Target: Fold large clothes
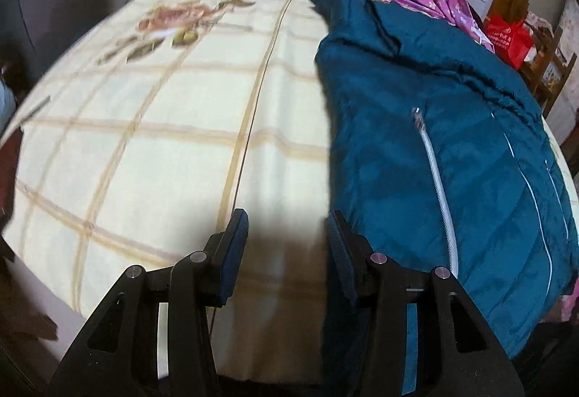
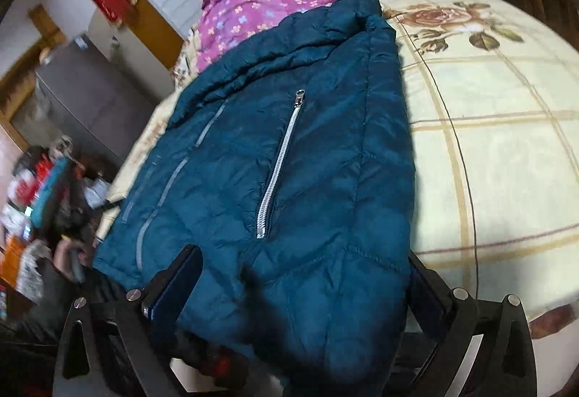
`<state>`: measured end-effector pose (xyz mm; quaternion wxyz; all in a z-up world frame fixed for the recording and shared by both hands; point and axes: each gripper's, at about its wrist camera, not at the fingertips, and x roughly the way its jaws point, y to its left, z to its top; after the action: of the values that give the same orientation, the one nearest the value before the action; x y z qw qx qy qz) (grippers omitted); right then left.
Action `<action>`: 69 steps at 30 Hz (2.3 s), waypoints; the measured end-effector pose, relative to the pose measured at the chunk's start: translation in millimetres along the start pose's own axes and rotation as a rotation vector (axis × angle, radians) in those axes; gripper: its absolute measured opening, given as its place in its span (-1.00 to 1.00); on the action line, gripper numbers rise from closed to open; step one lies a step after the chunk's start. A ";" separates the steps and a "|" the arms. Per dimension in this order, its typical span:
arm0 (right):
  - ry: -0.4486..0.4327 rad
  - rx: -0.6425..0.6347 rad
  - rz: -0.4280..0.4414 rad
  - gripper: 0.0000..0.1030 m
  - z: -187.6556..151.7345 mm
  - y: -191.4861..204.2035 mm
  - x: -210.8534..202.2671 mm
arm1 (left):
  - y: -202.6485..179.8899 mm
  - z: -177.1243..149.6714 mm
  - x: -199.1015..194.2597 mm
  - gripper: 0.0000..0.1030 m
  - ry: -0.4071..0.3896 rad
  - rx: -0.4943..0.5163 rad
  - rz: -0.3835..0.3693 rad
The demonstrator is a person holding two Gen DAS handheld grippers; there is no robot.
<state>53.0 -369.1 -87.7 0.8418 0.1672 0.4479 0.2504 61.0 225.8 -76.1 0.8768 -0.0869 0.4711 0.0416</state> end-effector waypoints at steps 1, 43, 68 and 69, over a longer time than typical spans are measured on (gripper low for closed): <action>-0.003 0.004 0.009 1.00 -1.4 -0.6 -1.1 | 4.5 -5.8 -1.4 -0.12 0.001 -0.011 -0.020; -0.003 -0.075 -0.093 1.00 -0.4 14.7 9.1 | -33.2 -53.2 -33.1 0.68 0.064 0.019 -0.620; 0.008 0.020 0.219 0.94 -27.2 -10.7 -14.0 | -44.4 -52.5 -25.7 0.04 0.012 0.079 -0.485; 0.007 0.017 0.209 0.94 -27.1 -9.4 -13.7 | -44.5 -52.4 -25.8 0.05 0.012 0.082 -0.488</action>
<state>26.4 -383.1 -98.0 0.8081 0.2191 0.4330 0.3338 10.7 172.3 -77.8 0.8608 -0.1624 0.4429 -0.1910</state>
